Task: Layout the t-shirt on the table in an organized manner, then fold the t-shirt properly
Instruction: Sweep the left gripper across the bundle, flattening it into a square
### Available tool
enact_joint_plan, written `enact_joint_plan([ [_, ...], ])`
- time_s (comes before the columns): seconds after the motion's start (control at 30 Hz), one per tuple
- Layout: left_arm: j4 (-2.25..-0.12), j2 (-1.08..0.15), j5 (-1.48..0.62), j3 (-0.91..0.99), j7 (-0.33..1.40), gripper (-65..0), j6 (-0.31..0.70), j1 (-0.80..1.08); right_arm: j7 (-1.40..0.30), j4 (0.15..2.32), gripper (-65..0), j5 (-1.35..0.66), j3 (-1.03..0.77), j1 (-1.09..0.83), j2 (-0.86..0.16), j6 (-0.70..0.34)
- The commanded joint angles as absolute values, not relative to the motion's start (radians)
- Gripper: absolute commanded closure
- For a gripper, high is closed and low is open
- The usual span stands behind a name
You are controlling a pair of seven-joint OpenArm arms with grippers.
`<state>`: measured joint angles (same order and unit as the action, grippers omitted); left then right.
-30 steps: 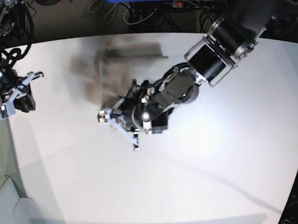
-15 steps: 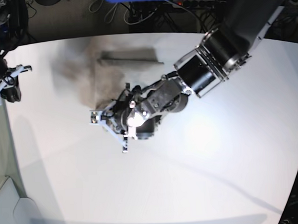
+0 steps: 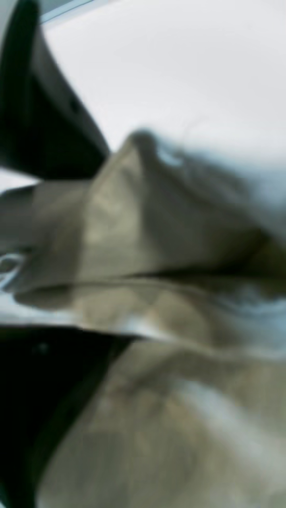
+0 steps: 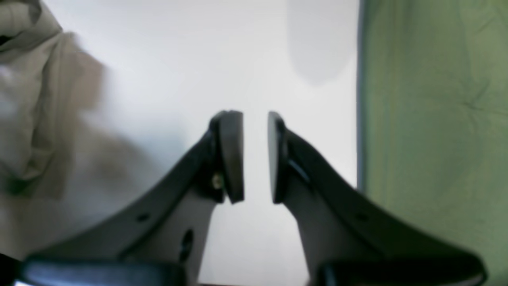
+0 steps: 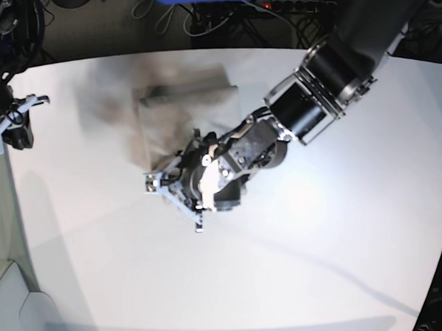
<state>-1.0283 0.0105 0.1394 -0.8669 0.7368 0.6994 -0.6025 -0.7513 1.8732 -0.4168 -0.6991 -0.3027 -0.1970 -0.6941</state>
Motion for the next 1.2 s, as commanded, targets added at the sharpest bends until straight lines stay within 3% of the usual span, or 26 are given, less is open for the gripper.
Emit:
enact_joint_plan([
  [0.0,-1.043,0.016,0.151,-0.865,0.734,-30.3,0.698,-0.627,-0.727,1.893,-9.9,-0.432,-0.705,-0.302,-0.213,-0.698],
  [0.13,-1.052,0.022,0.223,-0.855,0.734,-42.0,0.698,-0.624,-0.727,1.893,-10.0,-0.432,-0.705,-0.302,-0.213,-0.698],
  [0.23,-1.053,0.024,0.265,-0.855,0.736,-45.4,0.698,-0.624,-0.727,1.893,-10.0,-0.432,-0.705,-0.302,-0.213,-0.698],
  [0.5,-1.055,0.025,0.407,-0.816,0.734,-45.5,0.698,-0.625,-0.727,1.893,-10.0,-0.432,-0.704,-0.295,-0.213,-0.698],
  [0.67,-1.138,0.039,0.414,-0.700,0.733,-45.5,0.698,-0.625,-0.727,1.893,-10.0,-0.432,-0.697,-0.294,-0.211,-0.698],
  [1.07,-1.202,0.038,0.414,-0.684,0.694,-45.7,0.698,-0.633,-0.727,1.893,-10.0,-0.432,-0.659,-0.291,-0.211,-0.698],
  [1.17,-1.248,0.027,0.409,-0.598,0.696,-45.6,0.698,-0.625,-0.727,1.893,-10.0,-0.432,-0.641,-0.285,-0.211,-0.698],
])
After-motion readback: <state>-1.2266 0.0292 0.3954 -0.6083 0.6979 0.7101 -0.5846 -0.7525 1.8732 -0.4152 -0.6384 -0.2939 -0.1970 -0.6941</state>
